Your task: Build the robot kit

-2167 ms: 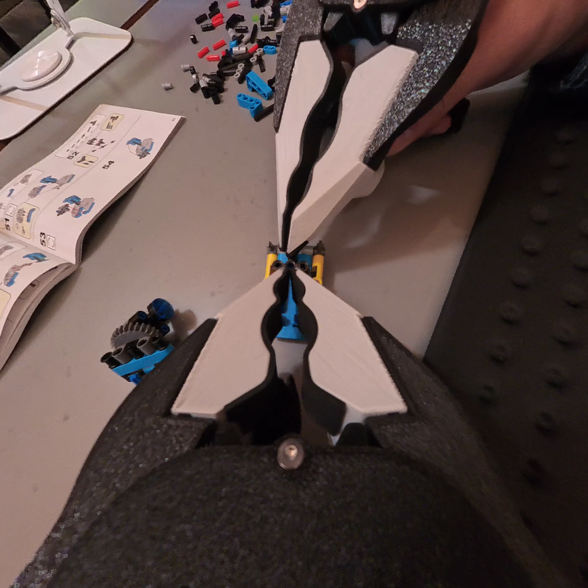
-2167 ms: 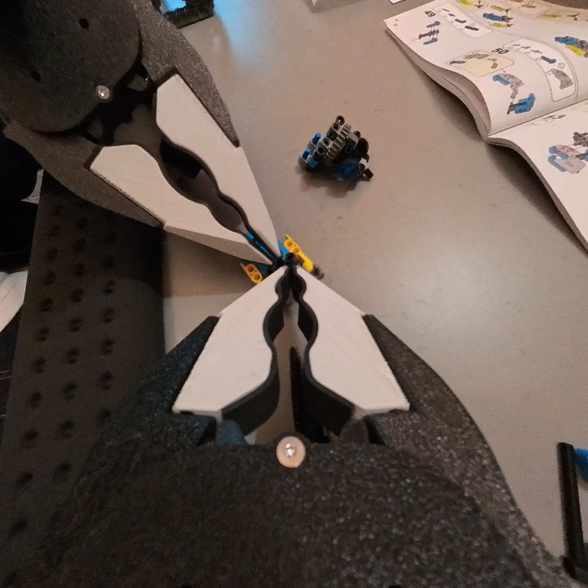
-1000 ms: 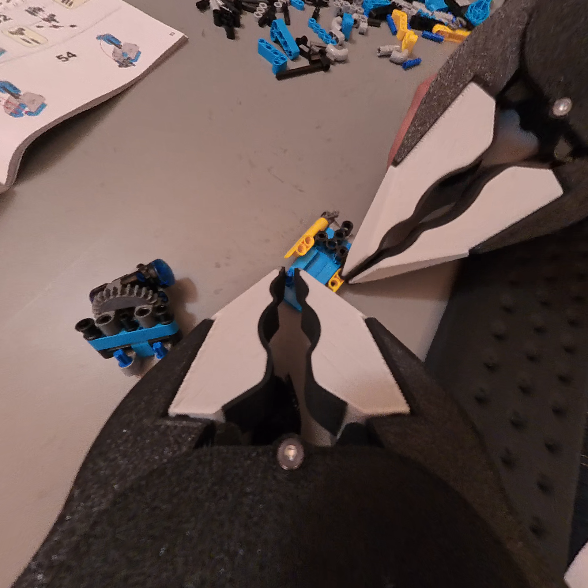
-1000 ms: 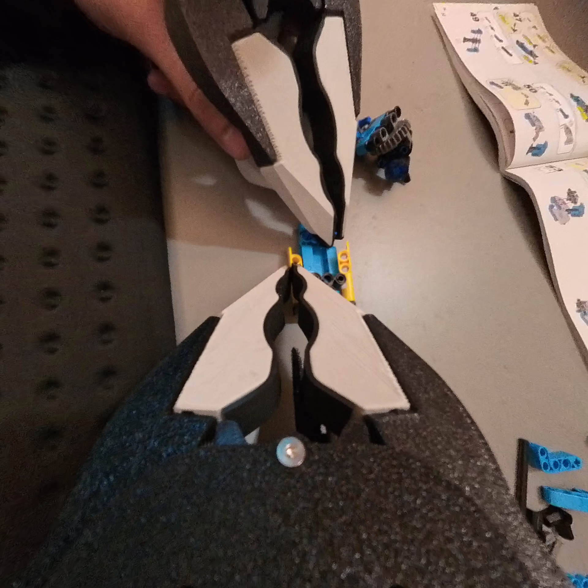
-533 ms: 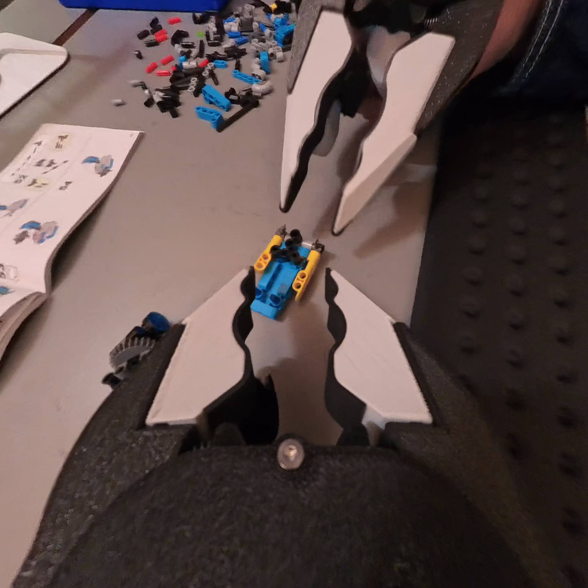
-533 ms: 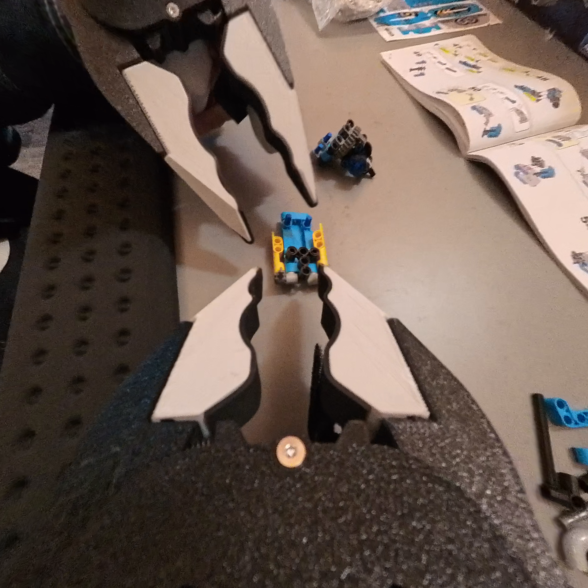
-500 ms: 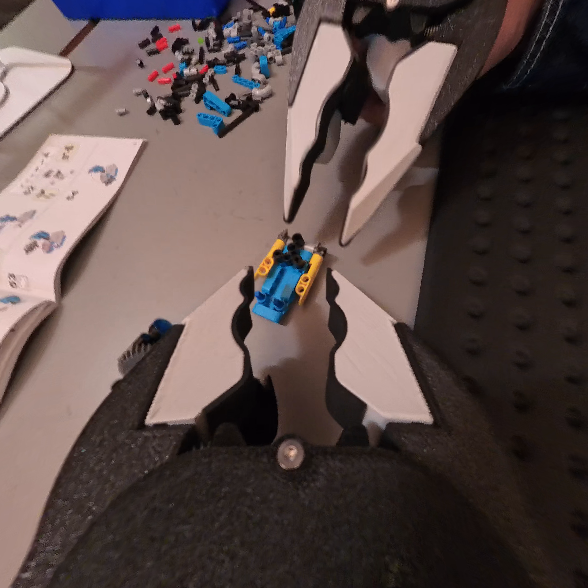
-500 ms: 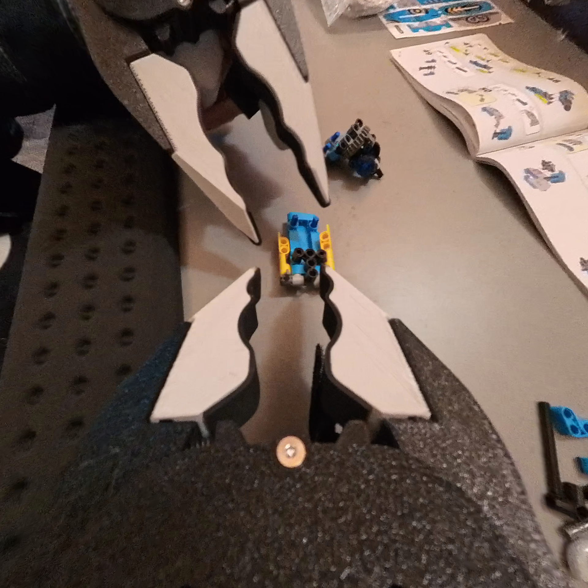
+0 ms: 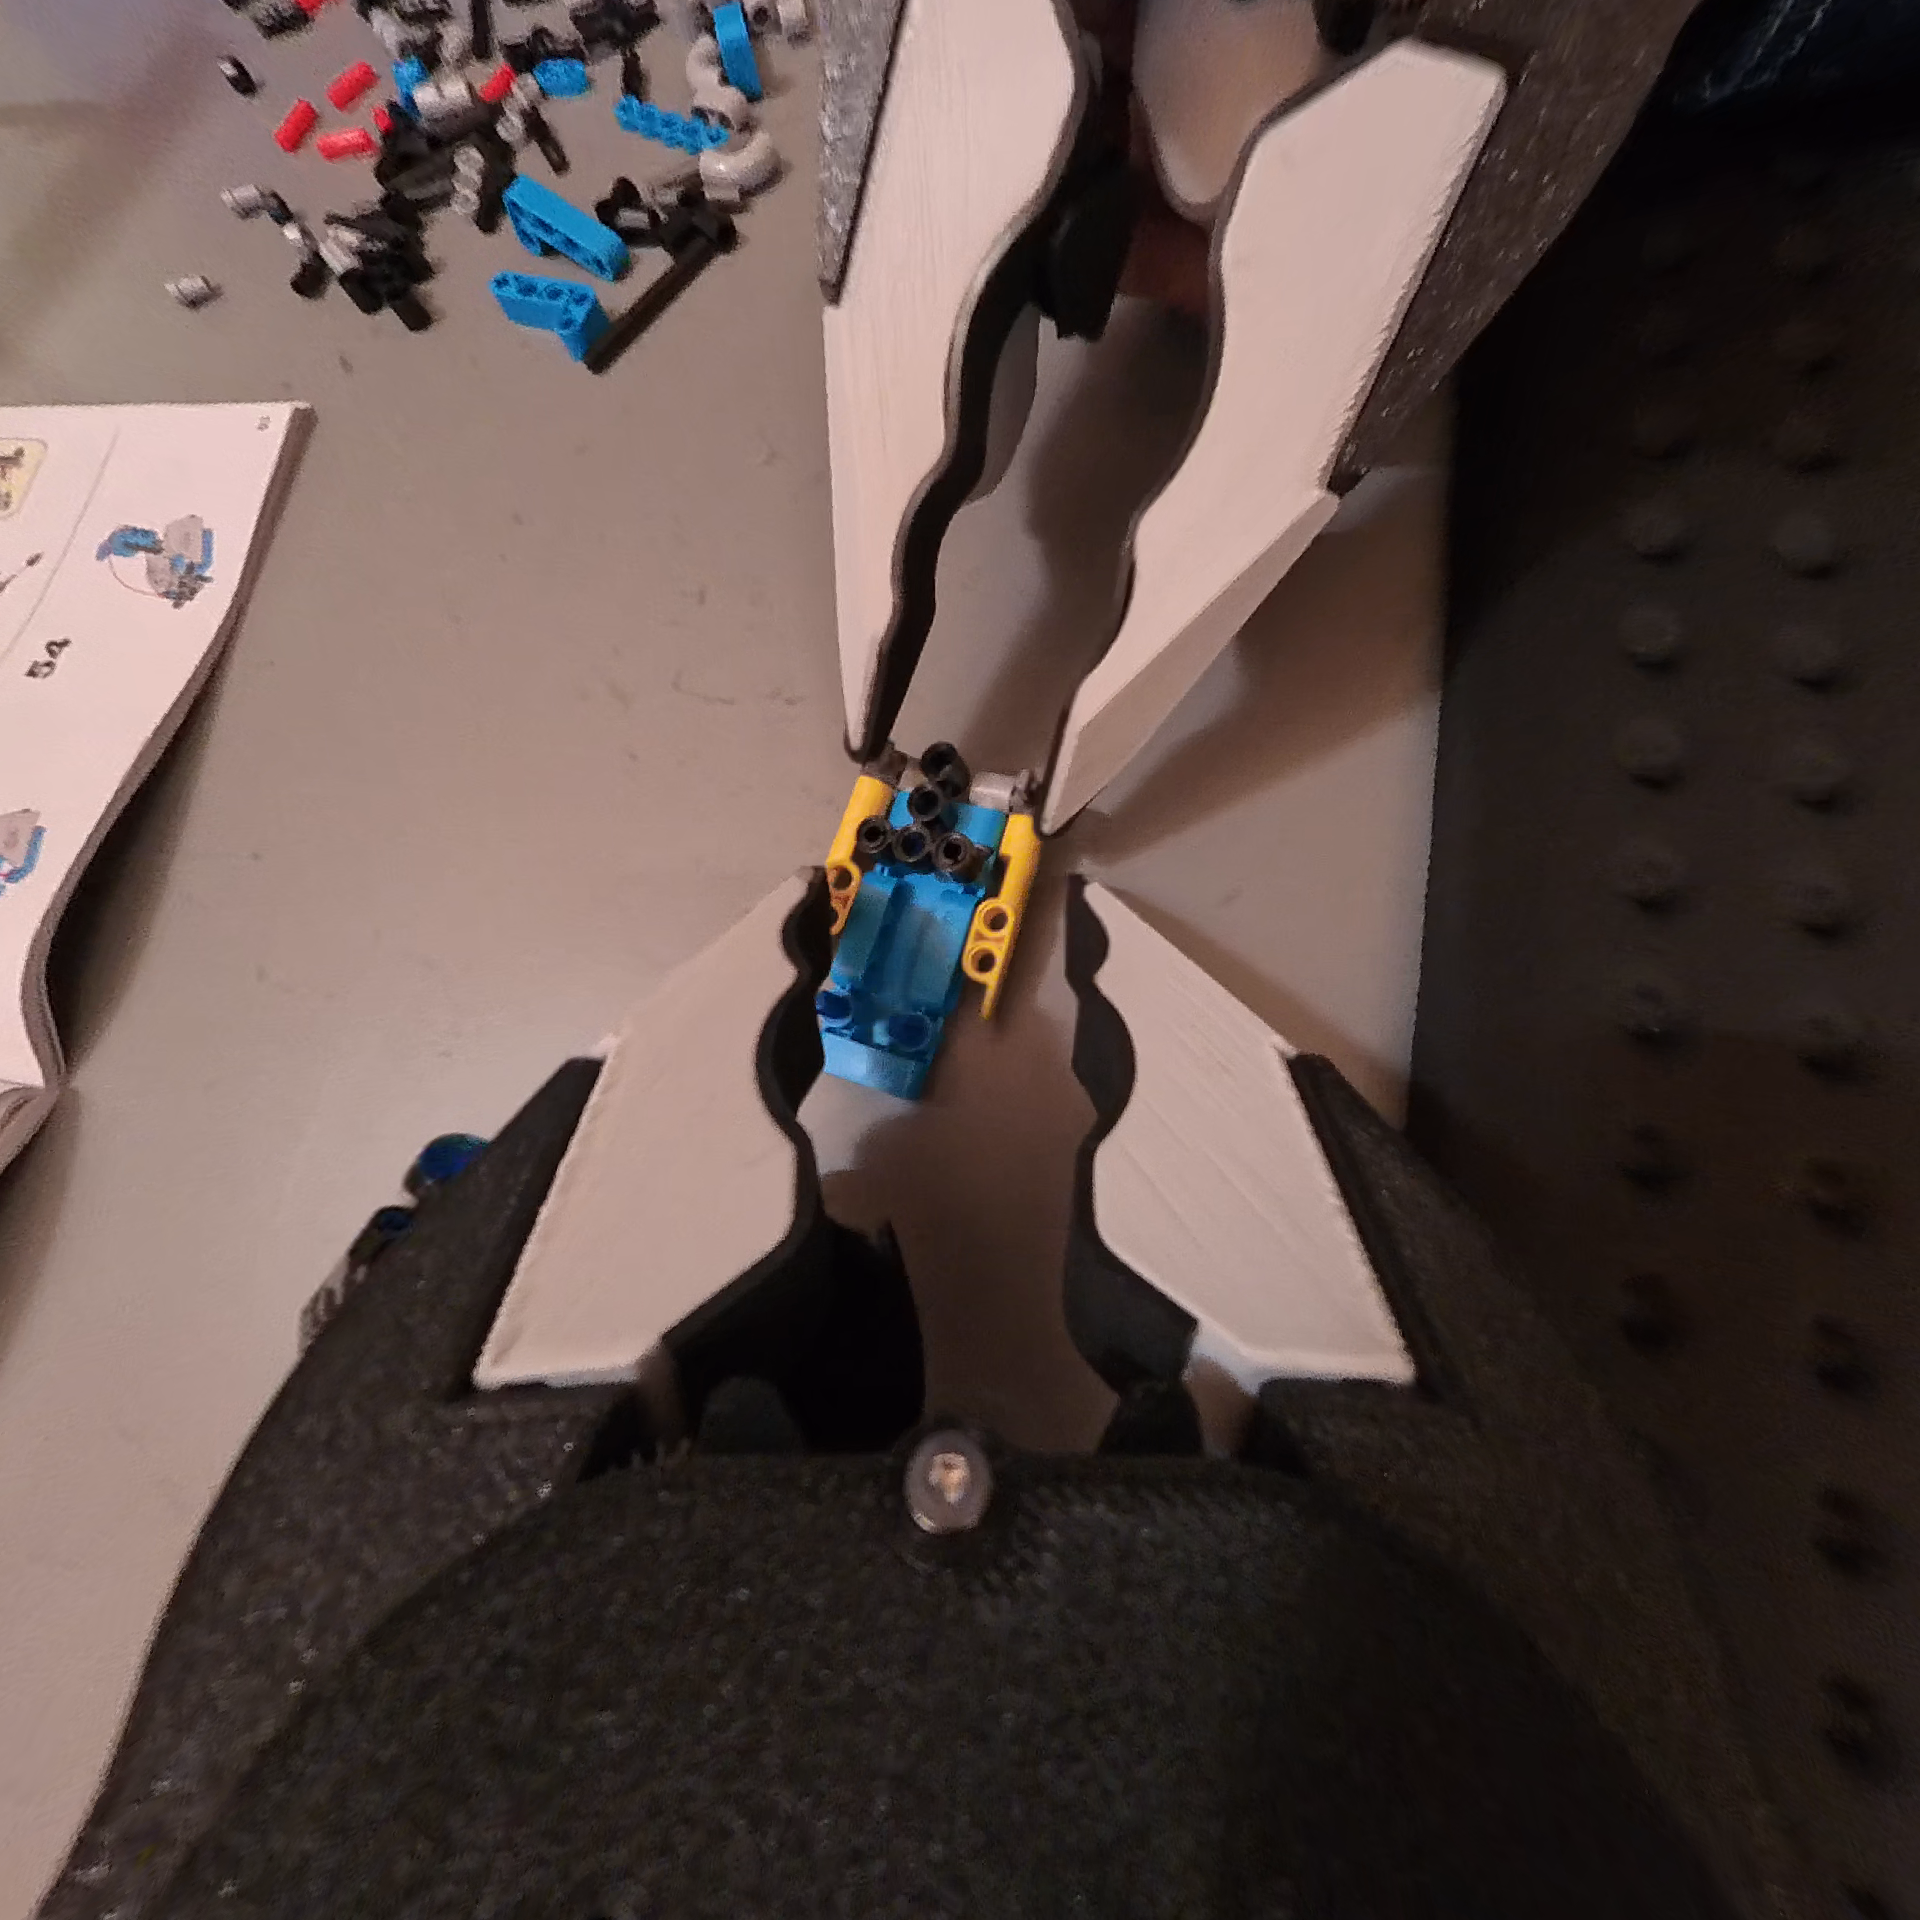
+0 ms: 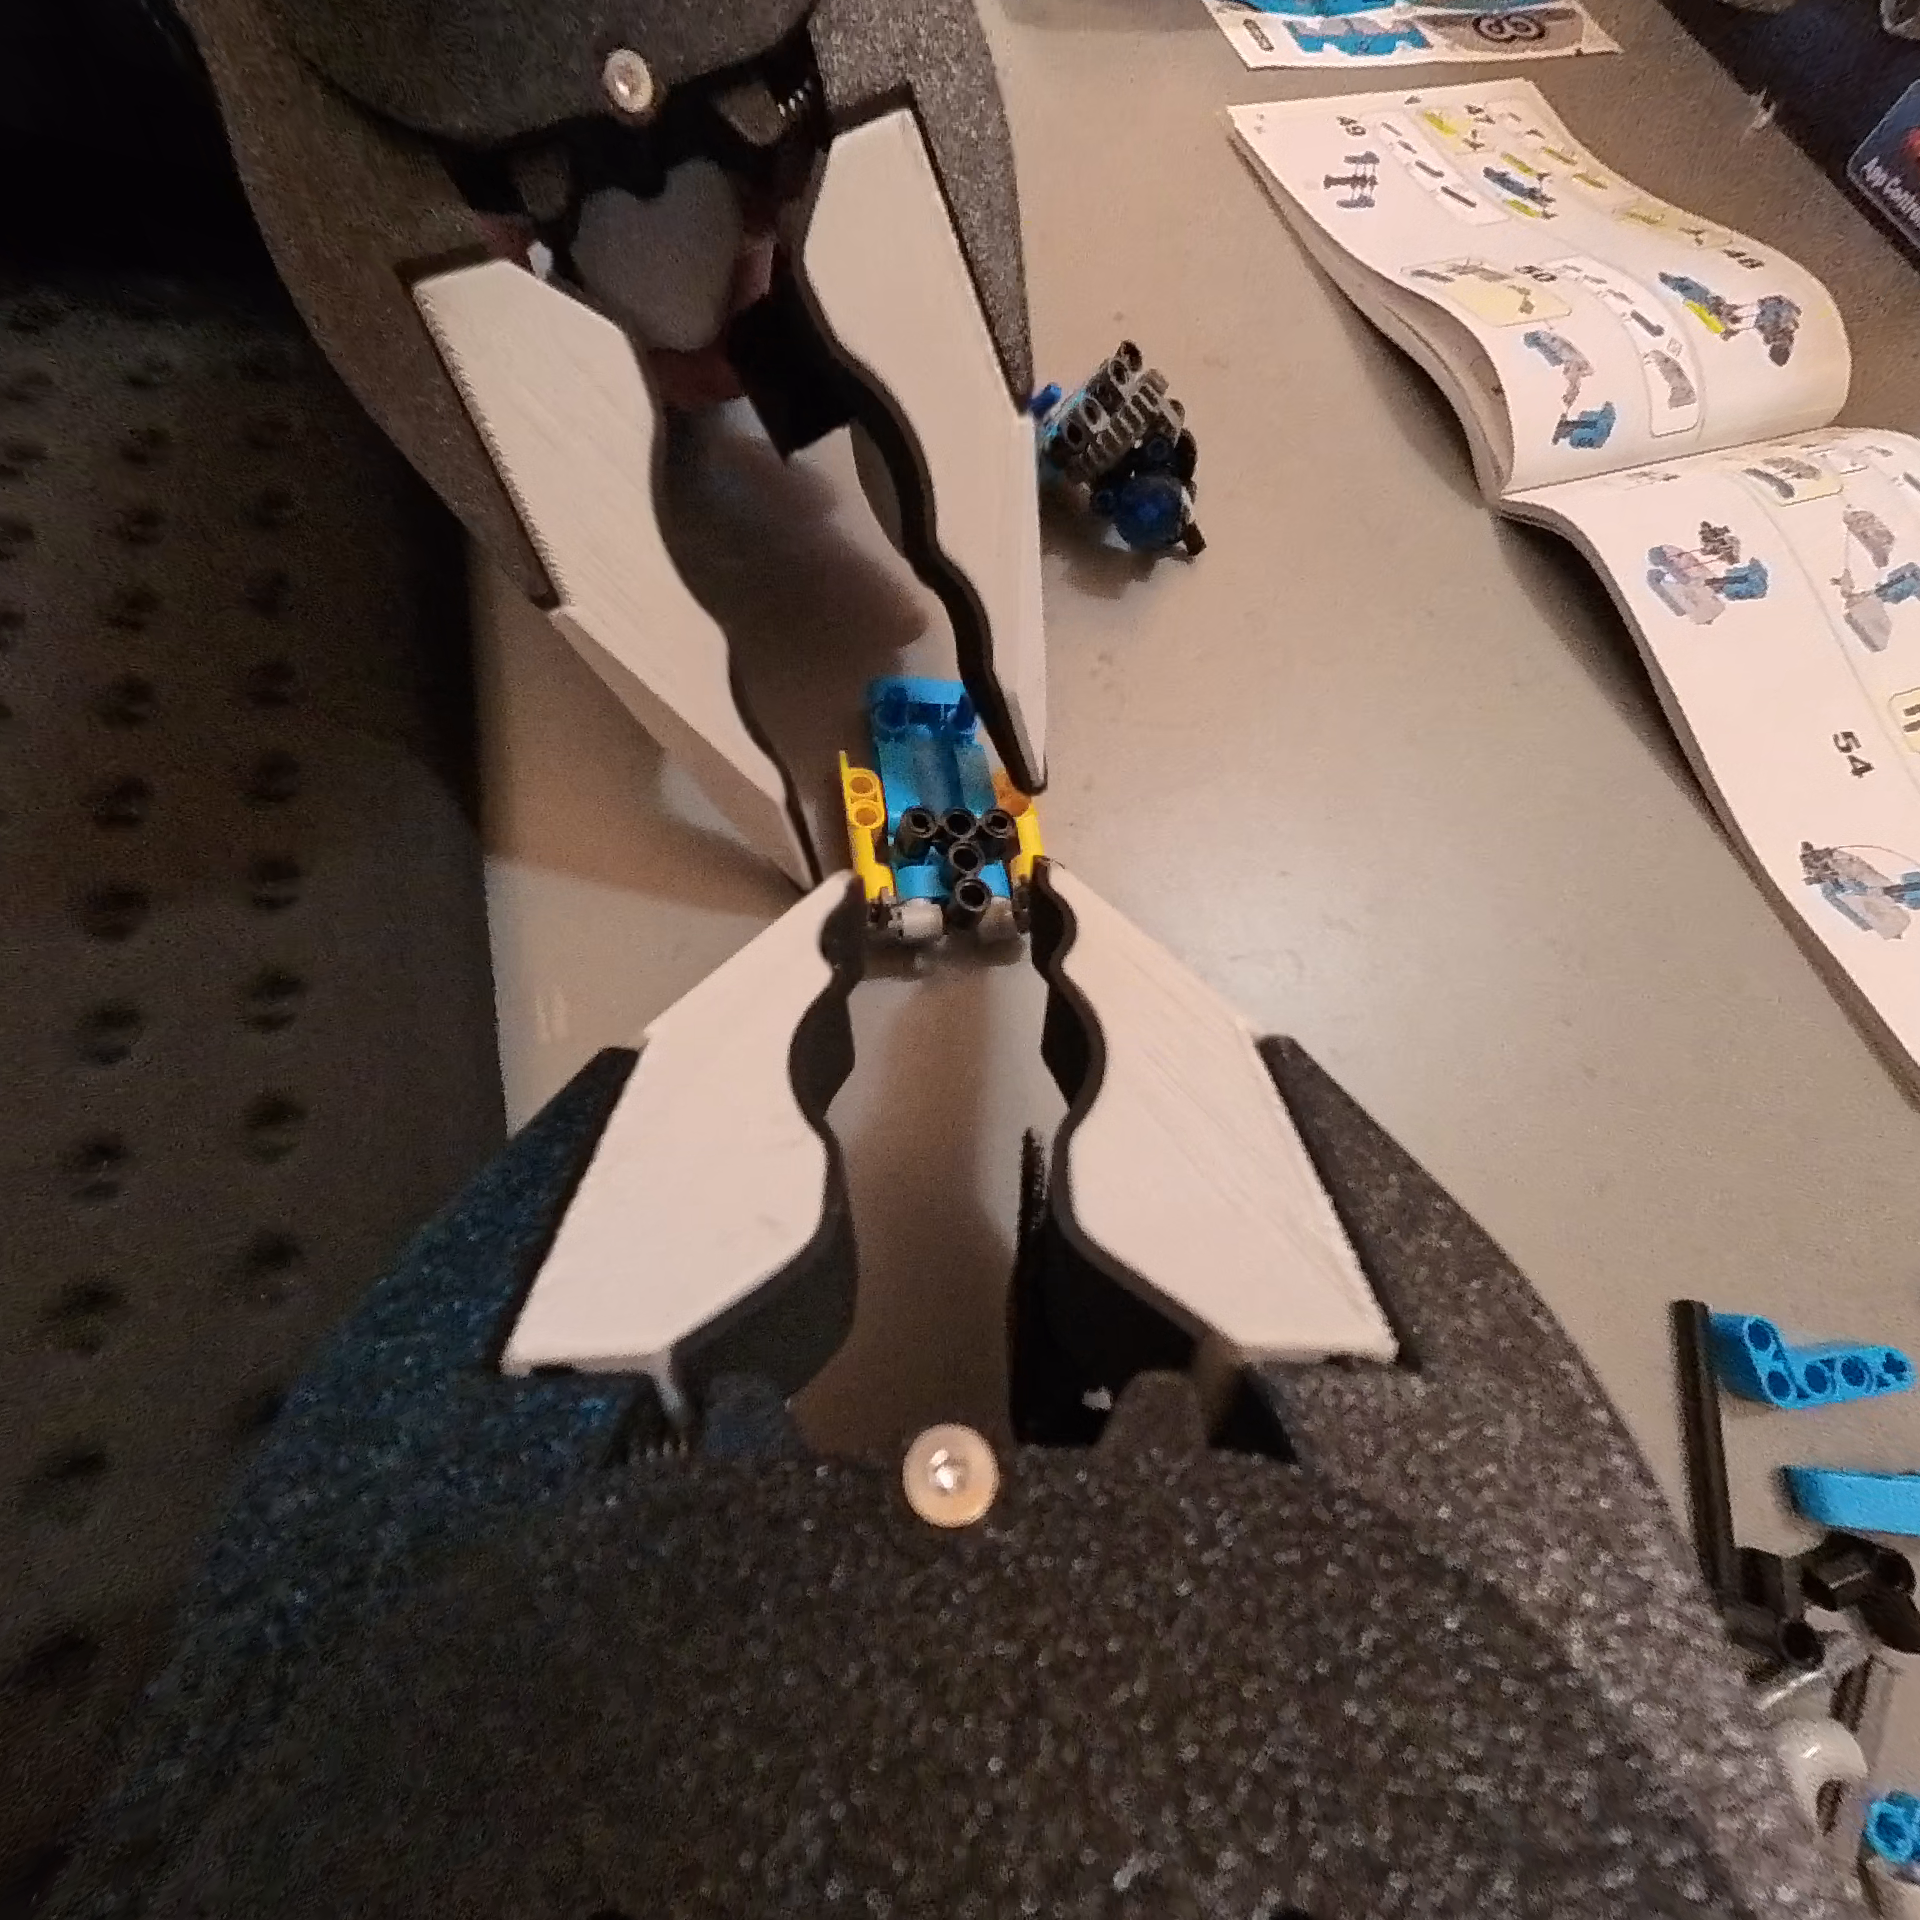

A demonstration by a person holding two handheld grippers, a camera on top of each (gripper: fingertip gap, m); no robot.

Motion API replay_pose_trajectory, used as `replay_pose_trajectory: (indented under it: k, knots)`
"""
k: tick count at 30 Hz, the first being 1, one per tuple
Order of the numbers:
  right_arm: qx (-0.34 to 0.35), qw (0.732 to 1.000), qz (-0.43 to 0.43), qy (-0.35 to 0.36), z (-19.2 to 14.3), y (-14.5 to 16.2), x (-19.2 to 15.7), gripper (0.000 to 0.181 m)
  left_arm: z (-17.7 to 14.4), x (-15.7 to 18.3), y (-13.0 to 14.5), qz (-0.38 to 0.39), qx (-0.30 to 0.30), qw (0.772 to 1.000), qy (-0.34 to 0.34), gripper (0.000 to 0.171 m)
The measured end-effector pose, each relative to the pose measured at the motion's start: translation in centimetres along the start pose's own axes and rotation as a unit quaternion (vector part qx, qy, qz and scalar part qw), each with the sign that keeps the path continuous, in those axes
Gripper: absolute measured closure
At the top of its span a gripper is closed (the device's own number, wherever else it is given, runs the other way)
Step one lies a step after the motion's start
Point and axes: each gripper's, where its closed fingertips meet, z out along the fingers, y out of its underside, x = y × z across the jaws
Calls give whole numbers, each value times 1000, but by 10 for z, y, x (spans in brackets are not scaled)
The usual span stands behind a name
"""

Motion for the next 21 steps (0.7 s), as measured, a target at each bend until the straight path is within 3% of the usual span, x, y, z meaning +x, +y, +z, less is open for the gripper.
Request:
replay_pose_trajectory:
  k: [4,10,15,18,21]
  knots:
    - [2,1000,5,-2,-1,0,-1,148,-1,-1,-1,-12,6,1000,10,128]
    - [10,1000,-11,-16,-5,2,-4,124,-8,-3,-6,7,10,1000,3,121]
    - [-32,999,-27,-17,4,13,-3,126,-9,-5,14,-12,-27,999,19,116]
    - [-34,999,-21,-30,6,13,-5,141,-7,-7,11,6,-23,1000,2,117]
    - [-38,998,-12,-40,9,11,-7,141,-2,-3,6,15,-15,1000,3,120]
